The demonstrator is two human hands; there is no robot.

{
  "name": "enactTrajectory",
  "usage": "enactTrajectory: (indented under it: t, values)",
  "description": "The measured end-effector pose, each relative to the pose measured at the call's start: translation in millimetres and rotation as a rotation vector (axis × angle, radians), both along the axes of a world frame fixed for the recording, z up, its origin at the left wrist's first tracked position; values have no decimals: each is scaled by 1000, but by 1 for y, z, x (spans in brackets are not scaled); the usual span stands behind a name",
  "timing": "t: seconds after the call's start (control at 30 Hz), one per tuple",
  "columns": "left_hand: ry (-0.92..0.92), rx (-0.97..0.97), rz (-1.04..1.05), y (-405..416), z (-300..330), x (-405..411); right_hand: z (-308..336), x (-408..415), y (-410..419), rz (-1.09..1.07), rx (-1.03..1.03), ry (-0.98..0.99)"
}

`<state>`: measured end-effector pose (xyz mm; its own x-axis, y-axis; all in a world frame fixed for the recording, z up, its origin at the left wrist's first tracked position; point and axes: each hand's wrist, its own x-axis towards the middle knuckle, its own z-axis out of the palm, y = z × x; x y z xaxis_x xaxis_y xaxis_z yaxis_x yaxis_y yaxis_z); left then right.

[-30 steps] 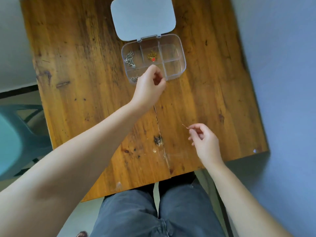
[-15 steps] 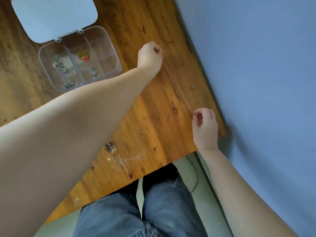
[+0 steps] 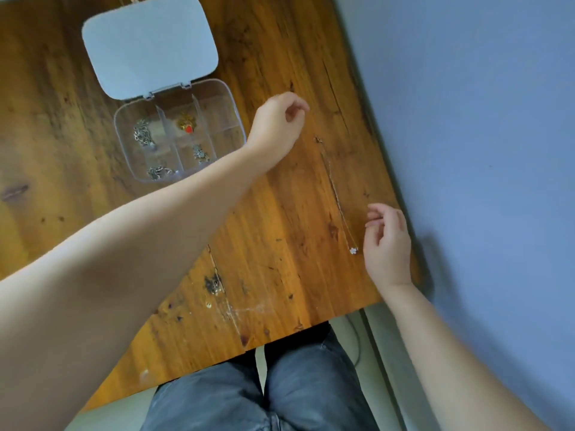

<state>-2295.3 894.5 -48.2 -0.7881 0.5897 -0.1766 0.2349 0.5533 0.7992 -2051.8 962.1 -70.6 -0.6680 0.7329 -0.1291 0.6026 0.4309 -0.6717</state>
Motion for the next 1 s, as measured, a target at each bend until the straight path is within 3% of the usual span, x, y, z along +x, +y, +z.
enactTrajectory:
  t: [0.2,0.37,0.47,0.53,0.6,0.63,0.83,1.0]
  values:
    - [-59,87,355,-109,28,-42,23,-143,11,193,-63,149]
    - [-22,15,626,-186,24,-74,23,-244,-7,301,-129,168]
    - [-91,-24,814,-193,14,-107,14,-303,-15,255,-348,-9]
    - [-309,-8,862,-186,8,-133,12,-337,-20,185,-632,-80]
    - [-467,67,849,-176,7,-152,14,-355,-23,155,-789,-44]
    - [-476,106,841,-173,7,-158,15,-360,-23,167,-772,-26]
    - [-225,126,682,-183,24,-157,37,-334,-13,282,-580,94]
    - [10,18,339,-215,25,-113,48,-271,-5,648,-271,94]
